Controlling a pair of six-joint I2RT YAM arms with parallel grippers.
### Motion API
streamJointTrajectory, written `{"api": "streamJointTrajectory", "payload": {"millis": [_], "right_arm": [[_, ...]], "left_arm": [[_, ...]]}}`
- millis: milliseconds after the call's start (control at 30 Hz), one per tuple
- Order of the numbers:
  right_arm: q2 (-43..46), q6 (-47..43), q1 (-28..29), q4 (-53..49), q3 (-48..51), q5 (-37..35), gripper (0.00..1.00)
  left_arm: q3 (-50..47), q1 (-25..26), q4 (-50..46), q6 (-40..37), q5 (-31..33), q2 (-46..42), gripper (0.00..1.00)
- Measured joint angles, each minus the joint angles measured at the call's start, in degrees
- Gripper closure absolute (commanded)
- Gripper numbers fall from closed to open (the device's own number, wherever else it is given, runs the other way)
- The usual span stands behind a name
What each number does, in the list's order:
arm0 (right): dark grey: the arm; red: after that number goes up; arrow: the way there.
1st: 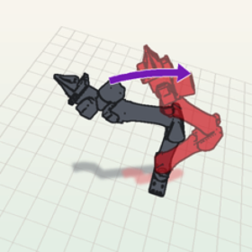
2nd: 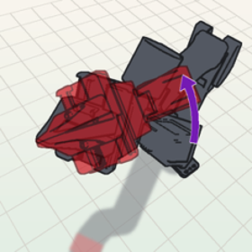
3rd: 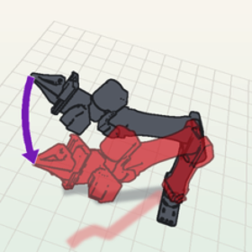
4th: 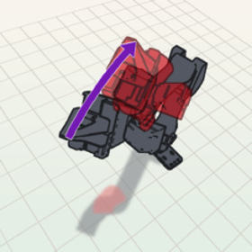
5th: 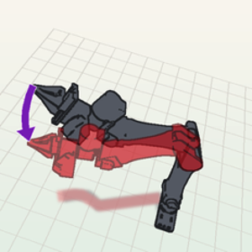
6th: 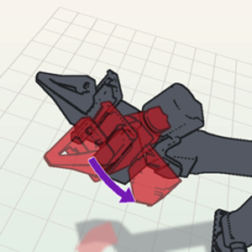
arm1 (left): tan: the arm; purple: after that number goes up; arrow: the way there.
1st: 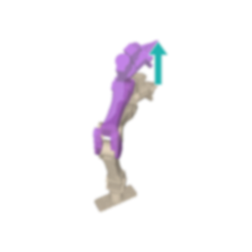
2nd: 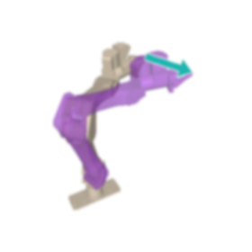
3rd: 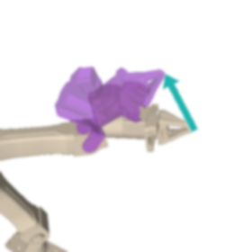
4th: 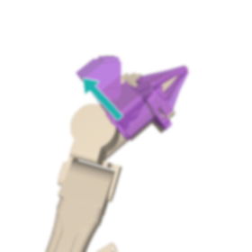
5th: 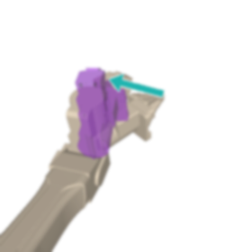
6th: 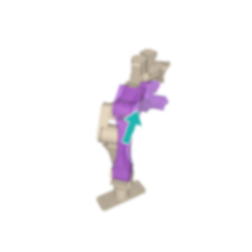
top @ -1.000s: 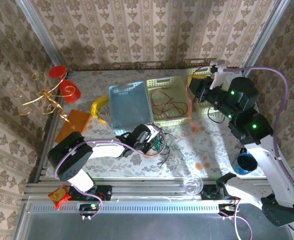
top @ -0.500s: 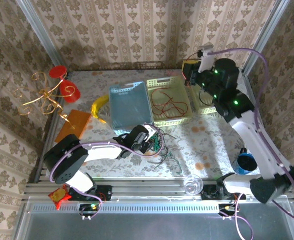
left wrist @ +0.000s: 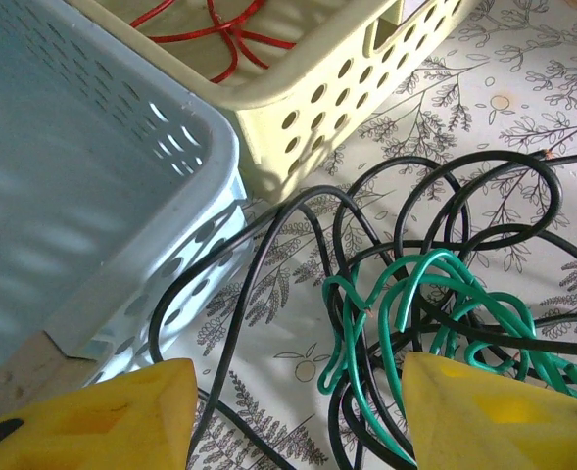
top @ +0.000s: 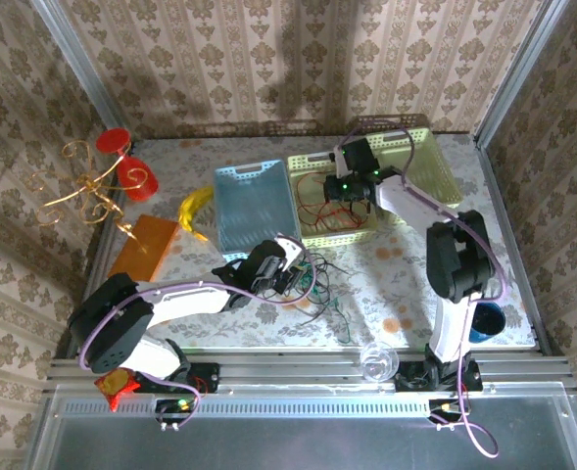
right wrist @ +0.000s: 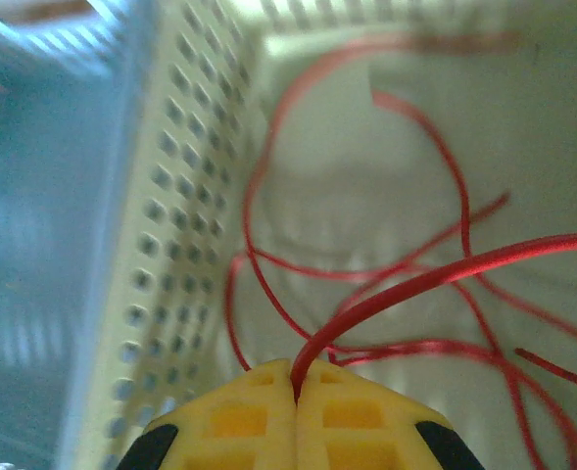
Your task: Untangle the cables
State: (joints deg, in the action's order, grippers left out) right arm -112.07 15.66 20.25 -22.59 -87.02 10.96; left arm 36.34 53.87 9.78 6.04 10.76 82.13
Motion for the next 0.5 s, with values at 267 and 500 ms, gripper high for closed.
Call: {"api": "streamJointTrajectory", "payload": {"millis": [267, 500], "right_arm": [[-2.1, 2.4, 0.3, -3.9, -1.4, -1.4, 0.49], [12.2, 2.3, 0.5, -3.7, 3.5, -4.4, 0.48]], "left_arm": [[0.0, -0.3, -0.2, 0.3, 0.1, 0.0, 0.41], [0.0, -0.3, -0.3, 0.4, 0.2, 0.0, 0.41]]}}
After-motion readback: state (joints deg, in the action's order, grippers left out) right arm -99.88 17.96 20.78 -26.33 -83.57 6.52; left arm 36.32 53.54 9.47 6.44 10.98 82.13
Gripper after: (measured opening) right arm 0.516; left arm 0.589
